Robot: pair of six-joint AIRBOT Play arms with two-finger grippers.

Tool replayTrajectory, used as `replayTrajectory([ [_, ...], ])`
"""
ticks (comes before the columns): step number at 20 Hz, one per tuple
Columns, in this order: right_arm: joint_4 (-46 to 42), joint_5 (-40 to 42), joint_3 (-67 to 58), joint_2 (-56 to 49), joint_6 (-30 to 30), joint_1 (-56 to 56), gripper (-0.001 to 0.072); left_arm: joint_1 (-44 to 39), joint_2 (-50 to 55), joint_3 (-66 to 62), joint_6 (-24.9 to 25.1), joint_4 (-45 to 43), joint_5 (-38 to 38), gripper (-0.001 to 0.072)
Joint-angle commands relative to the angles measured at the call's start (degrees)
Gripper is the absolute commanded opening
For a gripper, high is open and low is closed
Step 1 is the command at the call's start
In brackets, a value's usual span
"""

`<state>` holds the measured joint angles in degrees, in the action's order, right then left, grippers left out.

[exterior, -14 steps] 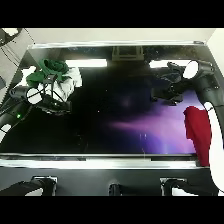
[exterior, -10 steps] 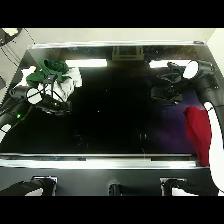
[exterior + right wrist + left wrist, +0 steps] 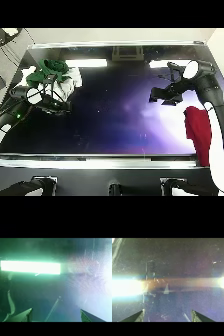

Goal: Fold the shirts.

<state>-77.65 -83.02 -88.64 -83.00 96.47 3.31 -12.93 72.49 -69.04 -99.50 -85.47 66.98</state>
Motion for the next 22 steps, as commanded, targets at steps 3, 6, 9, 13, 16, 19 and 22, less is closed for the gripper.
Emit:
replayTrajectory([
  [3, 0.0, 0.5, 0.0, 0.0, 0.0, 0.0, 0.0697, 0.0, 0.0, 0.0, 0.0, 0.0, -0.2, 0.0701],
  [6, 0.0, 5.3, 0.0, 0.0, 0.0, 0.0, 0.0696, 0.0, 0.0, 0.0, 0.0, 0.1, -3.1, 0.0701],
  [9, 0.0, 9.6, 0.0, 0.0, 0.0, 0.0, 0.0696, 0.6, 0.0, -0.6, 0.0, -1.5, -8.0, 0.072],
  [13, 0.2, 15.1, 0.0, 0.0, 0.0, 0.0, 0.0696, 15.6, 3.1, -9.9, -10.5, -0.5, -9.4, 0.072],
  [16, 0.3, 14.1, 0.0, 0.0, 0.0, 0.0, 0.0696, 30.9, 7.6, -11.4, -12.6, 13.1, -6.5, 0.072],
  [19, 0.5, 13.7, 0.0, 0.0, 0.0, 0.0, 0.0696, 35.4, 13.2, -10.4, -10.5, 15.7, -4.7, 0.072],
  [22, 1.6, 13.7, 0.0, 0.0, 0.0, 0.0, 0.0695, 33.5, 20.0, -9.8, -4.7, 24.3, -9.7, 0.072],
])
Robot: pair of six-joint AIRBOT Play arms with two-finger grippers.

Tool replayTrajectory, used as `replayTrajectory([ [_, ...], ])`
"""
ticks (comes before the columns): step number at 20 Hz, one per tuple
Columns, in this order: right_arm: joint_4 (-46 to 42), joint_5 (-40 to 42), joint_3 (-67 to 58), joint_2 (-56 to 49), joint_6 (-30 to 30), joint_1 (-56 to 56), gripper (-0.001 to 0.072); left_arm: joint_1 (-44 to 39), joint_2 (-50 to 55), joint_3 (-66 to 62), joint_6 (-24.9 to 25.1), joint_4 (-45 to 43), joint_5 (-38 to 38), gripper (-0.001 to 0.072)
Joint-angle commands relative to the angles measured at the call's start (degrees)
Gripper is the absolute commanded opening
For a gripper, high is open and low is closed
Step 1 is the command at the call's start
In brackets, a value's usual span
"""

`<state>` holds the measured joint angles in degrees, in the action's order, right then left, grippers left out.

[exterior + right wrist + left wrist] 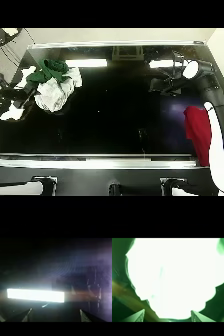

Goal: Fold the shirts.

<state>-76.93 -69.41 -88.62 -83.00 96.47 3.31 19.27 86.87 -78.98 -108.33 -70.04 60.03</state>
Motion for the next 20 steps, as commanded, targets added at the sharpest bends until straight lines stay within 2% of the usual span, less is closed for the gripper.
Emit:
replayTrajectory([
  [1, 1.2, 0.1, 0.0, 0.0, 0.0, 0.0, 0.0695, 0.3, 7.8, 0.1, 4.9, 11.5, -5.0, 0.072],
  [5, 2.8, -2.5, 0.0, 0.0, 0.0, 0.0, 0.0695, -1.9, 13.4, 0.1, 4.9, 13.9, -11.2, 0.072],
  [6, 3.2, -3.7, 0.0, 0.0, 0.0, 0.0, 0.0696, -1.8, 13.7, 0.1, 4.9, 14.4, -11.5, 0.0683],
  [8, 3.4, -4.7, 0.0, 0.0, 0.0, 0.0, 0.0695, -0.9, 12.9, -0.1, 5.0, 15.7, -10.3, 0.0022],
  [10, 2.9, -4.9, -0.1, 0.3, -0.1, 0.0, 0.0687, -0.5, 9.7, -2.2, 8.4, 16.4, -9.8, 0.0029],
  [12, 2.1, -4.9, -0.2, 2.2, -2.4, 0.0, 0.0675, -1.1, 2.8, -4.9, 15.4, 16.7, -9.4, 0.0029],
  [15, 0.7, -3.8, -0.3, 7.6, -2.8, 0.0, 0.0675, -4.8, -13.4, -5.7, 25.8, 16.7, -8.7, 0.0029],
  [17, 0.6, -3.6, -0.3, 12.5, -2.6, 0.0, 0.0675, -10.1, -23.5, -5.7, 28.9, 16.7, -7.8, 0.0029],
  [20, 0.6, -5.0, -0.3, 20.2, -2.6, 0.0, 0.0675, -21.7, -32.3, -5.5, 28.9, 16.7, -6.9, 0.0029],
])
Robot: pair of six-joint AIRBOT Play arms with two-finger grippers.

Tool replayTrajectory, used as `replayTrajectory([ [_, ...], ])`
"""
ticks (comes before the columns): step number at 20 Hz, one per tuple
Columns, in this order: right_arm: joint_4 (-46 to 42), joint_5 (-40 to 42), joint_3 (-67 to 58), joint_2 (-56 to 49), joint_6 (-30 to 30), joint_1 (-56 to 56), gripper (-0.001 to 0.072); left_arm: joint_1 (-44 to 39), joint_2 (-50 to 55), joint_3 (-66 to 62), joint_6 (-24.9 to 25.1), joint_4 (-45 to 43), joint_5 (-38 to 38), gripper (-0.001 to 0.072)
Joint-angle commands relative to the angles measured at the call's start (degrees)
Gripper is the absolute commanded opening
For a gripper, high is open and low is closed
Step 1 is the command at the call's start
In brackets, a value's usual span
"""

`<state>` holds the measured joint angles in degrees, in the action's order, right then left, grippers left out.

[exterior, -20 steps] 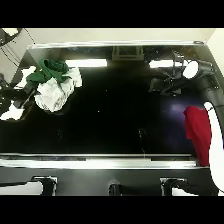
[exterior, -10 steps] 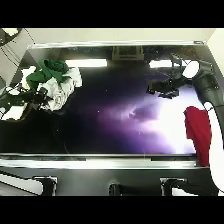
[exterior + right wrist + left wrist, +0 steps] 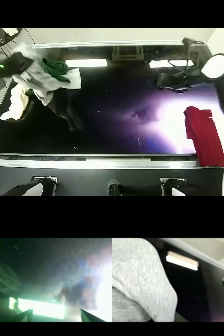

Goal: Fold the shirts.

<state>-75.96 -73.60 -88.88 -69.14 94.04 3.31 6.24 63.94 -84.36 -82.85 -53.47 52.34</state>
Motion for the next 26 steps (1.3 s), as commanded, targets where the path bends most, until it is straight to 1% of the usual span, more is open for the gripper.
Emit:
replayTrajectory([
  [1, -0.3, -1.7, 0.0, 9.0, -0.2, 0.0, 0.0675, -12.9, -10.5, 0.2, 3.4, 0.1, 0.8, 0.0029],
  [3, -0.4, -3.6, 0.0, 13.9, -0.2, 0.0, 0.0674, -21.8, -10.1, 1.3, 3.4, 0.0, 0.7, 0.0029],
  [5, -0.6, -5.4, 0.0, 17.8, -0.1, 0.0, 0.0674, -29.4, -7.2, 4.1, 3.4, -0.1, 0.6, 0.0029],
  [8, -3.3, -7.8, 0.0, 21.8, 2.3, 0.0, 0.0675, -38.4, 1.4, 10.3, 3.3, -0.1, 0.6, 0.0029],
  [9, -4.4, -8.2, 0.0, 22.4, 2.9, 0.0, 0.0675, -40.7, 5.0, 11.6, 2.5, -0.1, 1.4, 0.005],
  [10, -5.5, -8.7, 0.0, 22.6, 2.9, 0.0, 0.0675, -42.2, 9.3, 11.5, 2.3, 0.0, 4.5, 0.036],
  [11, -6.4, -9.2, 0.0, 22.6, 2.9, 0.0, 0.0675, -42.4, 12.8, 10.3, 1.0, -0.2, 9.9, 0.0645],
  [12, -6.7, -9.5, 0.0, 22.4, 2.9, 0.0, 0.0675, -41.5, 15.6, 8.1, -0.2, -1.4, 17.1, 0.0667],
  [13, -6.8, -9.5, 0.1, 22.1, 2.9, 0.0, 0.0675, -39.7, 17.0, 6.0, -0.3, -3.8, 23.1, 0.0667],
  [14, -6.8, -9.5, 0.1, 21.6, 2.8, 0.0, 0.0674, -37.5, 16.9, 4.5, -0.3, -7.4, 26.6, 0.0666],
  [16, -6.8, -10.7, 0.1, 19.3, 2.8, 0.0, 0.0672, -31.6, 14.7, 3.3, -0.5, -17.8, 29.3, 0.0666],
  [17, -6.7, -12.3, 0.1, 17.4, 2.8, 0.0, 0.0672, -28.5, 13.5, 3.8, -2.3, -22.2, 30.1, 0.0665],
  [18, -6.2, -14.5, 0.4, 15.3, 2.8, 0.0, 0.0673, -25.0, 12.5, 5.1, -4.1, -24.6, 30.9, 0.0665],
  [20, -4.5, -18.3, 2.5, 10.6, 2.6, 0.0, 0.0677, -19.5, 11.0, 10.6, -4.2, -23.8, 31.2, 0.0665],
  [21, -2.7, -18.3, 4.8, 8.4, 1.4, 0.0, 0.0678, -17.8, 10.6, 14.3, -4.1, -23.6, 31.2, 0.0665],
  [23, 0.5, -15.2, 10.0, 4.7, -0.3, 0.0, 0.068, -16.1, 10.5, 22.8, -2.9, -21.1, 30.1, 0.0666],
  [24, 2.2, -12.9, 12.9, 2.7, -0.3, 0.0, 0.068, -15.9, 10.4, 27.4, -1.6, -17.7, 29.6, 0.0666],
  [26, 5.4, -9.2, 17.4, -1.0, -0.3, 0.0, 0.0679, -16.0, 10.2, 35.7, -0.9, -10.4, 25.9, 0.0666],
])
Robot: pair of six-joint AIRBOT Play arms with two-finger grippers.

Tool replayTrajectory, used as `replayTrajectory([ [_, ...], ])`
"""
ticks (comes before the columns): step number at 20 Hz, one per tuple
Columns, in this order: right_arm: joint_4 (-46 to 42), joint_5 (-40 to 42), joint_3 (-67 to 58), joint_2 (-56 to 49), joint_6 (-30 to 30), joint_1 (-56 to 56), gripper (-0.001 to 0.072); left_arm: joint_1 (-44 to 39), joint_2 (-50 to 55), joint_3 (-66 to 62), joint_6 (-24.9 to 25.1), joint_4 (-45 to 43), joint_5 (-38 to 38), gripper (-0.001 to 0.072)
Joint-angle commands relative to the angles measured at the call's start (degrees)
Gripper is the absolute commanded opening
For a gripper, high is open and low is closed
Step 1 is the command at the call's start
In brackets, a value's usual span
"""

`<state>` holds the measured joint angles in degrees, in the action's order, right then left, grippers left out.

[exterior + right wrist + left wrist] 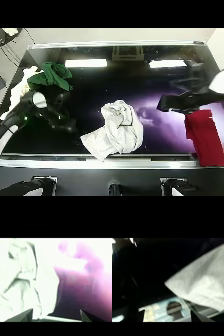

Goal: Fold the shirts.

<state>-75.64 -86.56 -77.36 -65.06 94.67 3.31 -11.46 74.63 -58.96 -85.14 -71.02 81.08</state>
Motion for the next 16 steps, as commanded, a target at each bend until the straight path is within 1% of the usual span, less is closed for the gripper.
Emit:
replayTrajectory([
  [1, 6.6, 4.7, 7.4, -6.9, -1.1, 0.0, 0.0678, 1.7, -0.5, 13.6, 2.4, 11.4, -5.0, 0.0666],
  [3, 9.1, 5.8, 8.9, -10.1, -2.7, 0.1, 0.0677, 1.7, -0.5, 18.8, 4.3, 18.8, -9.9, 0.0666],
  [4, 9.5, 6.0, 8.9, -11.5, -3.3, 0.1, 0.0677, 1.7, -0.5, 20.3, 4.5, 21.6, -11.7, 0.0665],
  [5, 9.8, 6.1, 8.9, -12.8, -3.4, 0.1, 0.0677, 1.7, -0.4, 21.5, 5.7, 24.4, -13.1, 0.0665],
  [8, 11.2, 7.9, 8.9, -15.4, -4.8, 0.1, 0.068, 1.5, 0.1, 22.6, 6.3, 28.9, -16.9, 0.0658],
  [9, 12.6, 8.6, 8.9, -16.1, -7.0, 0.1, 0.0688, 0.9, 0.4, 22.6, 5.7, 29.5, -19.1, 0.0581],
  [10, 14.4, 9.0, 8.9, -16.7, -8.6, 0.1, 0.0699, 0.3, 0.7, 22.6, 4.7, 29.5, -21.7, 0.0544],
  [11, 16.5, 9.5, 8.9, -17.5, -9.7, 0.1, 0.0699, -0.3, 0.9, 22.6, 3.8, 29.5, -24.0, 0.0533],
  [12, 17.9, 10.2, 8.9, -18.3, -9.6, 0.1, 0.0699, -0.6, 1.1, 22.6, 2.4, 29.5, -26.1, 0.0501],
  [14, 20.0, 12.6, 8.9, -20.3, -9.6, 0.1, 0.0698, -1.0, 1.0, 22.6, 2.1, 29.7, -29.9, 0.0152],
  [15, 21.6, 14.7, 8.9, -21.5, -9.6, 0.1, 0.0697, -1.2, 1.0, 22.6, 2.7, 29.7, -30.7, 0.008],
  [16, 23.6, 16.8, 8.9, -22.7, -9.6, 0.2, 0.0697, -1.3, 0.7, 22.5, 3.0, 29.7, -30.6, 0.0029],
])
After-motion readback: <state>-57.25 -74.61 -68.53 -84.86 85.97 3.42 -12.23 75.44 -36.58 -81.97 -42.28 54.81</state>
